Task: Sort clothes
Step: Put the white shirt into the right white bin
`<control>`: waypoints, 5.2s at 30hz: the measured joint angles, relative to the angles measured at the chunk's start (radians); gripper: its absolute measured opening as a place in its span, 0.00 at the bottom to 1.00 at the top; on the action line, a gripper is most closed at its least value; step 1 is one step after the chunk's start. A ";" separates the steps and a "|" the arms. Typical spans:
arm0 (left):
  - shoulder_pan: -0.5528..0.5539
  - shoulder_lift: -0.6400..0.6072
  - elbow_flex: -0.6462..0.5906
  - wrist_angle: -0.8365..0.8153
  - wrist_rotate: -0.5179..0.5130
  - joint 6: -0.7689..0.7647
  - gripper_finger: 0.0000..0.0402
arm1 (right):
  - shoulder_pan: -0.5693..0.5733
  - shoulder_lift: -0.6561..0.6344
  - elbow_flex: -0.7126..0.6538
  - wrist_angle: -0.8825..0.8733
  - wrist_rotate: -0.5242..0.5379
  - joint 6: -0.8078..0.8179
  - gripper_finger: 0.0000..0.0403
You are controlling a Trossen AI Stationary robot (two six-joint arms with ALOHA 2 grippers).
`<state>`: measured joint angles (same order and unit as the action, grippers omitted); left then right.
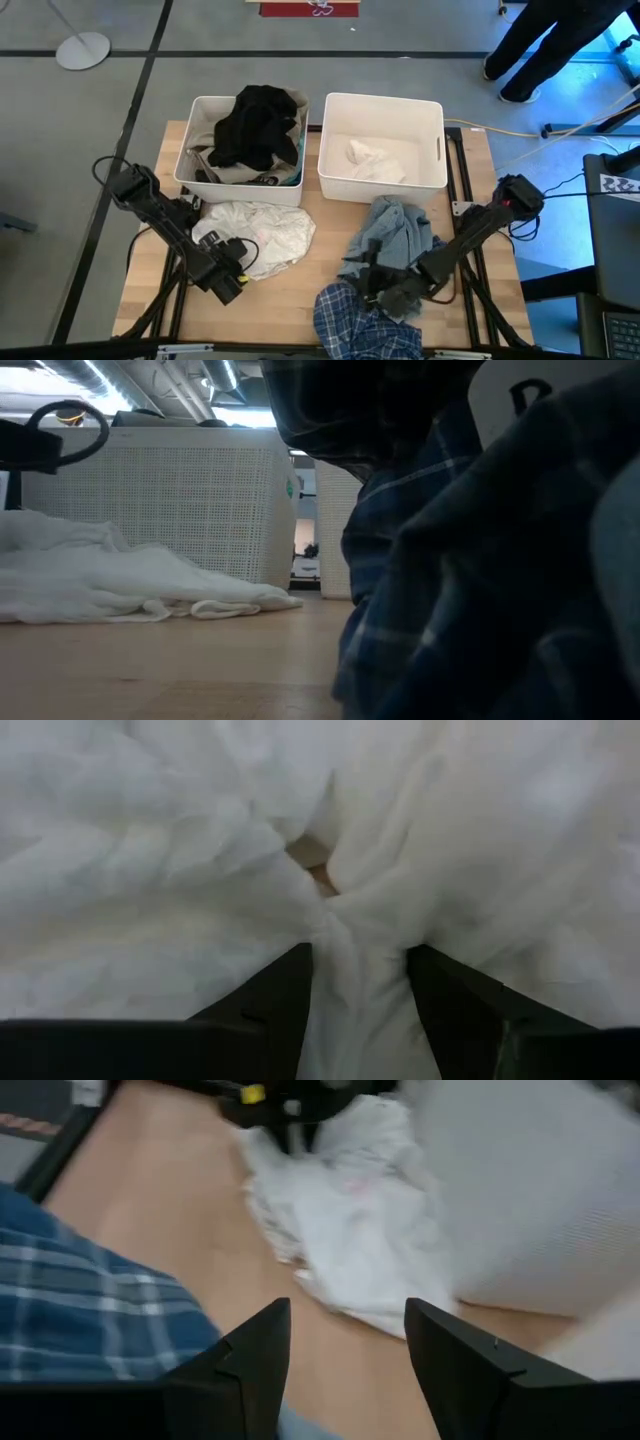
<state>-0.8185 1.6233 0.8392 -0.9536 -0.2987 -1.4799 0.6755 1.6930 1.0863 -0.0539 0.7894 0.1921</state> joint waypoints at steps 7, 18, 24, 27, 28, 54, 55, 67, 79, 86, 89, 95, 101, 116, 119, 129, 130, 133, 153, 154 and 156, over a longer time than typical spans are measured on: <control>-0.002 0.032 -0.011 0.162 -0.067 0.038 0.41 | -0.090 0.121 0.000 0.284 -0.192 -0.143 0.50; -0.005 0.037 -0.015 0.472 -0.147 0.286 0.41 | -0.214 0.194 0.000 0.465 -0.442 -0.178 0.50; -0.005 0.018 0.017 0.460 -0.139 0.353 0.41 | -0.262 0.193 0.000 0.535 -0.443 -0.171 0.50; -0.005 -0.020 0.045 0.449 -0.142 0.394 0.41 | -0.287 0.193 0.012 0.509 -0.496 -0.172 0.53; -0.005 -0.034 0.054 0.435 -0.146 0.398 0.41 | -0.292 0.193 0.024 0.498 -0.523 -0.172 0.55; -0.075 -0.134 -0.214 0.552 -0.170 0.075 0.41 | -0.409 0.538 0.410 0.095 -0.573 -0.086 0.82; -0.074 -0.136 -0.235 0.587 -0.177 0.073 0.41 | -0.410 0.546 0.410 0.106 -0.575 -0.087 0.82; -0.049 -0.132 -0.293 0.782 -0.256 0.199 0.41 | -0.424 0.616 0.412 0.239 -0.592 -0.087 0.82; -0.019 -0.114 -0.294 0.839 -0.267 0.276 0.41 | -0.446 0.673 0.415 0.284 -0.641 -0.092 0.70; -0.019 -0.118 -0.284 0.825 -0.268 0.313 0.41 | -0.449 0.674 0.415 0.250 -0.642 -0.102 0.37; -0.018 -0.161 -0.242 0.726 -0.244 0.349 0.41 | -0.449 0.674 0.415 0.237 -0.637 -0.143 0.21; -0.022 -0.318 -0.125 0.413 -0.337 0.392 0.41 | -0.446 0.673 0.414 0.235 -0.609 -0.192 0.13; -0.026 -0.432 -0.120 0.391 -0.683 0.558 0.41 | -0.432 0.638 0.410 0.196 -0.509 -0.214 0.13; -0.025 -0.379 -0.290 0.422 -0.959 0.263 0.41 | -0.367 0.398 0.404 -0.093 -0.257 -0.340 0.13; -0.025 -0.379 -0.290 0.422 -0.958 0.264 0.41 | -0.368 0.344 0.407 -0.128 -0.248 -0.347 0.13; -0.026 -0.322 -0.290 0.456 -0.945 0.243 0.41 | -0.361 0.153 0.407 -0.220 -0.175 -0.387 0.13; -0.026 -0.309 -0.290 0.465 -0.945 0.244 0.41 | -0.361 0.131 0.407 -0.222 -0.160 -0.400 0.13; -0.025 -0.272 -0.290 0.475 -0.943 0.247 0.41 | -0.361 0.054 0.407 -0.227 -0.124 -0.411 0.13; -0.024 -0.223 -0.290 0.480 -0.943 0.201 0.41 | -0.362 -0.437 0.410 0.023 0.306 -0.831 0.13; -0.024 -0.223 -0.290 0.480 -0.943 0.200 0.41 | -0.361 -0.455 0.410 0.068 0.324 -0.875 0.13; -0.024 -0.223 -0.290 0.490 -0.944 0.201 0.41 | -0.362 -0.487 0.410 0.170 0.351 -0.972 0.13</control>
<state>-0.8425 1.4006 0.5488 -0.4641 -1.2423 -1.2790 0.3138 1.2057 1.4963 0.1165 1.1401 -0.7795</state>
